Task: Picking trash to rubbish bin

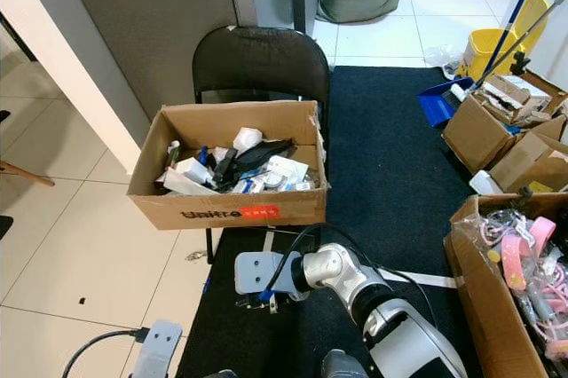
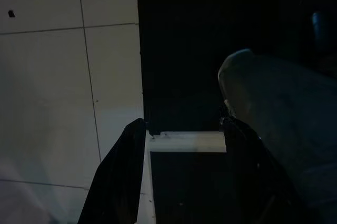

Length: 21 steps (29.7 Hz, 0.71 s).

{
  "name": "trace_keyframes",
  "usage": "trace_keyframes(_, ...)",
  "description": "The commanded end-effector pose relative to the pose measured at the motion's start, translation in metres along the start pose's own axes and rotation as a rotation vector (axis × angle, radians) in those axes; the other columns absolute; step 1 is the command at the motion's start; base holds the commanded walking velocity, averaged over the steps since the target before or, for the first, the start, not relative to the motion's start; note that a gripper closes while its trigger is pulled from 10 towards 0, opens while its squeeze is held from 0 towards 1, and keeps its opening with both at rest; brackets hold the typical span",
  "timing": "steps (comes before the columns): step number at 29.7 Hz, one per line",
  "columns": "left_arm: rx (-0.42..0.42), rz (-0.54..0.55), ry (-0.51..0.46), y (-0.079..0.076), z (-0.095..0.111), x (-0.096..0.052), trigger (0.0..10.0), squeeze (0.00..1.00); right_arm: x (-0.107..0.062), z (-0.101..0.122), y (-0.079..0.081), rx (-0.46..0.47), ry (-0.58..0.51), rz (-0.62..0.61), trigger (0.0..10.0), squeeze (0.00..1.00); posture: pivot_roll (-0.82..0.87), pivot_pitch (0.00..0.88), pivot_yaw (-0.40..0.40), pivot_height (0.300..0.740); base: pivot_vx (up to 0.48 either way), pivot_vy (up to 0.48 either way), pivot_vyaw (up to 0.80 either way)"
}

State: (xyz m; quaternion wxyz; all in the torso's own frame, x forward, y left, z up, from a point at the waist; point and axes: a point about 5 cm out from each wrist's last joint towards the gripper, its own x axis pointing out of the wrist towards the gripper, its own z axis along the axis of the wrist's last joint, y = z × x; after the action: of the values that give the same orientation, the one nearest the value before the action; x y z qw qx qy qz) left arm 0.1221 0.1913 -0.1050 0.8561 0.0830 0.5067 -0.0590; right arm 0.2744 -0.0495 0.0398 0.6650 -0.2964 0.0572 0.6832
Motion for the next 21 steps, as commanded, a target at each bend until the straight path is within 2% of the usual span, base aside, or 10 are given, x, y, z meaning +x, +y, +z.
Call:
trace_keyframes(1, -0.001, -0.044, 0.077, -0.0085, -0.0218, -0.0043, 10.0, 0.00, 0.0005, 0.0011, -0.0014, -0.005, -0.001, 0.005, 10.0, 0.00, -0.04, 0.084, 0.047, 0.740, 0.000, 0.000, 0.00)
trace_keyframes(21, 0.003, -0.035, 0.101, -0.0011, -0.0312, -0.0078, 10.0, 0.00, 0.0014, 0.0009, 0.0004, -0.004, -0.004, 0.007, 10.0, 0.00, -0.05, 0.085, 0.048, 0.740, 0.000, 0.000, 0.00)
